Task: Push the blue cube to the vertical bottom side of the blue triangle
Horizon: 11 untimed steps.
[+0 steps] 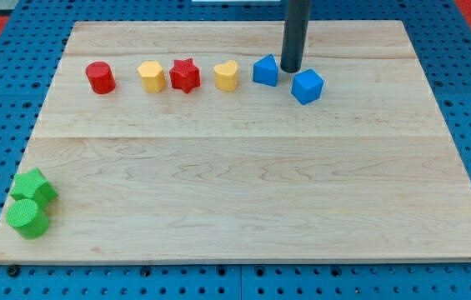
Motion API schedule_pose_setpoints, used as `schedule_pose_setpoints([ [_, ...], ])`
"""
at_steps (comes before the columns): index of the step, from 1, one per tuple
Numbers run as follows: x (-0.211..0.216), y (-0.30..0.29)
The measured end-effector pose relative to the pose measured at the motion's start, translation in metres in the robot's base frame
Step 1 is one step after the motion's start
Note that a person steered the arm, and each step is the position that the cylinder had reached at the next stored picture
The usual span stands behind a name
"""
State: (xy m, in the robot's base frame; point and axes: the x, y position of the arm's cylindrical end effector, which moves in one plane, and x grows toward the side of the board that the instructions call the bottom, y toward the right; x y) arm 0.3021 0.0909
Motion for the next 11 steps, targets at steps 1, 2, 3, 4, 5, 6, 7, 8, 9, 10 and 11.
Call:
schedule_pose_setpoints([
  [1, 0.008, 0.033],
  [2, 0.037, -0.025],
  [3, 0.050, -0.066],
  [4, 0.025, -0.045],
  [5, 0.040, 0.000],
  [6, 0.065, -0.006],
  [7, 0.075, -0.022],
  [8, 0.106, 0.000],
  [9, 0.138, 0.002],
  [10, 0.131, 0.056],
  [11, 0.152, 0.057],
])
